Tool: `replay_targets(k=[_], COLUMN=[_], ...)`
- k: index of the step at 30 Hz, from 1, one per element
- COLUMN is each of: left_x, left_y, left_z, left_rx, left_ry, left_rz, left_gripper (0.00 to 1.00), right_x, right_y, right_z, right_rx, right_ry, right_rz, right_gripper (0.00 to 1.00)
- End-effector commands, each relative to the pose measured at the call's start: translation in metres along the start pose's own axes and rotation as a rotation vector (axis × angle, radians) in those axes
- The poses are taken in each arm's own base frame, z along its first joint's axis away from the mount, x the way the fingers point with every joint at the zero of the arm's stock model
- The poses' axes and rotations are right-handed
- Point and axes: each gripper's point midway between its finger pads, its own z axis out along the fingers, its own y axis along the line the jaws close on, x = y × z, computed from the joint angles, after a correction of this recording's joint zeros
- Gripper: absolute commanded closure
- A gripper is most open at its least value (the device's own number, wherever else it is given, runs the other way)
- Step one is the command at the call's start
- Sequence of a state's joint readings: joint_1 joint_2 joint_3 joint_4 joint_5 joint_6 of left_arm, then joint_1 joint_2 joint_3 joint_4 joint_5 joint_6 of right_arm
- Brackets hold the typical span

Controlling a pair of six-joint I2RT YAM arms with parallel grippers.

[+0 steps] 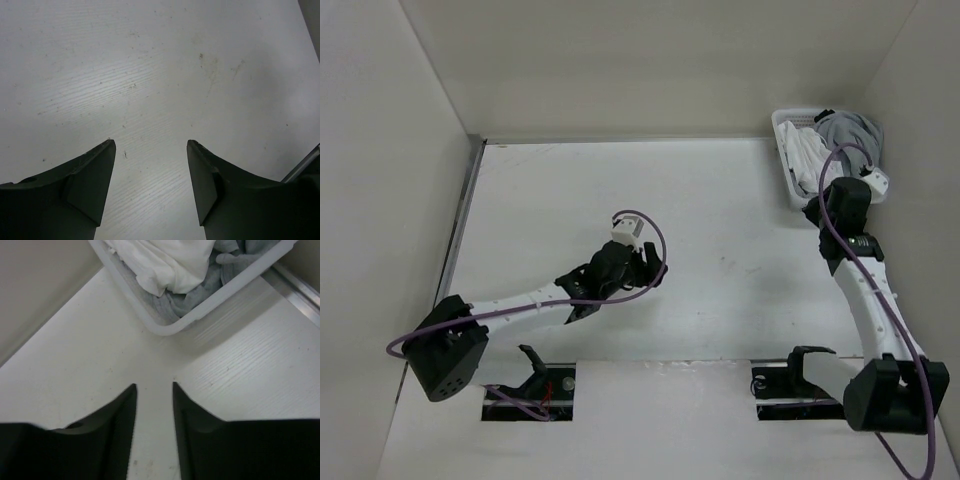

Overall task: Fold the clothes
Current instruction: Grab the tank top from the pile

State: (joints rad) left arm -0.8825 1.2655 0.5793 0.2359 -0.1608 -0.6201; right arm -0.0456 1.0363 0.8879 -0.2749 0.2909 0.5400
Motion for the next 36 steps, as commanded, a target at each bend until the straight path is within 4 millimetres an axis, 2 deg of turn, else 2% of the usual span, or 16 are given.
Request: replay_targets(k=[1,3,4,6,8,11,14,18,21,26,29,31,34,36], left_x=[-0.025,-0.028,-0.029,-0.029,-0.028,-0.03,-0.029,-0.033,-0.036,-0.034,-0.032,-0.031,-0.03,-0.03], left_y=[-0.014,-0.013,-0.013,-0.011,-0.006,0.003,0.01,0.015,0.014,0.013,0.014,0.014,0.014,0.015], left_z=[0.0,-0.001,-0.002,-0.003,-0.004,-0.003,-0.001,0.001,0.001,0.002,0.005,0.007,0.008,0.008], left_rx=[0.069,0.083,0.089,0.095,0.088,0.071,0.063,0.055,0.066,0.076,0.07,0.068,0.067,0.065], left_ry=[-0.09,-0.115,-0.126,-0.142,-0.154,-0.164,-0.169,-0.184,-0.203,-0.204,-0.195,-0.189,-0.186,-0.187], left_rz=[-0.023,-0.017,-0.015,-0.007,-0.006,-0.014,-0.026,-0.039,-0.043,-0.043,-0.042,-0.042,-0.042,-0.043], left_gripper=[0.42,0.42,0.43,0.45,0.49,0.51,0.51,0.49,0.47,0.47,0.47,0.47,0.47,0.47], right_x=[-0.041,-0.045,-0.048,-0.054,-0.059,-0.063,-0.059,-0.045,-0.03,-0.011,-0.005,-0.003,-0.008,-0.019], right_y=[0.02,0.018,0.019,0.022,0.022,0.021,0.02,0.019,0.02,0.02,0.022,0.026,0.031,0.039], right_z=[0.022,0.039,0.048,0.067,0.086,0.115,0.146,0.185,0.206,0.227,0.23,0.232,0.232,0.229], right_rx=[-0.085,-0.077,-0.078,-0.076,-0.06,-0.042,-0.028,-0.006,-0.005,-0.01,-0.026,-0.041,-0.056,-0.085], right_ry=[-0.09,-0.076,-0.073,-0.07,-0.07,-0.066,-0.039,0.012,0.053,0.096,0.113,0.118,0.111,0.08], right_rz=[0.074,0.115,0.124,0.13,0.127,0.13,0.126,0.126,0.128,0.143,0.148,0.147,0.153,0.153], right_gripper=[0.75,0.95,0.98,0.98,0.89,0.66,0.51,0.48,0.48,0.48,0.52,0.64,0.88,0.97])
